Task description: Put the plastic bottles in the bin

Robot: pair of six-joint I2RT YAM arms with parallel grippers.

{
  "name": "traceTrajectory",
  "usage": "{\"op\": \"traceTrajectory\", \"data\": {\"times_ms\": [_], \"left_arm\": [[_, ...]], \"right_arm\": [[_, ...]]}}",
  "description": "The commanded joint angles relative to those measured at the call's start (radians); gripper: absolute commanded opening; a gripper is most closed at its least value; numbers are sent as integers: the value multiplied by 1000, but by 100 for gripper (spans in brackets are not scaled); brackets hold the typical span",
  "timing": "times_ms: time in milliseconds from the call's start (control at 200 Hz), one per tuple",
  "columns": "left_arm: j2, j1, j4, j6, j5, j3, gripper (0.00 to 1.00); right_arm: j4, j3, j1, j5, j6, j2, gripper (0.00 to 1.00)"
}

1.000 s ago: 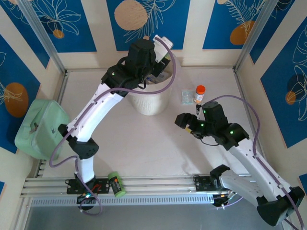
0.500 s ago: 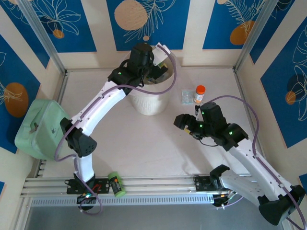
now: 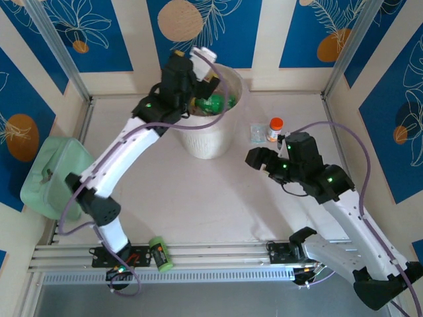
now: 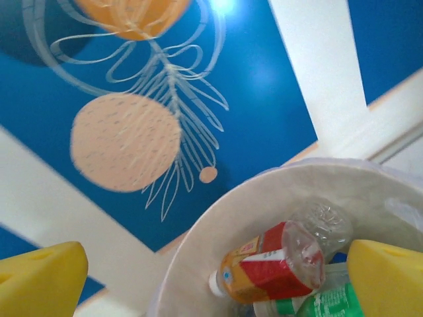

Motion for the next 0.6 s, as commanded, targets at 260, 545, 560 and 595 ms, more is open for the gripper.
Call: {"op": "traceTrajectory", "data": {"times_ms": [260, 545, 560, 595], "left_arm": [[-597, 238, -176, -571, -48, -670, 100], [-784, 367, 407, -422, -276, -1440, 100], [-781, 373, 442, -416, -281, -1468, 100], [-769, 389, 503, -415, -302, -1518, 100]], "right_arm": [[-18, 23, -48, 352, -202, -12, 100], [369, -416, -110, 776, -265, -105, 100], [399, -437, -114, 803, -279, -107, 99], [461, -491, -127, 858, -299, -110, 99]]}}
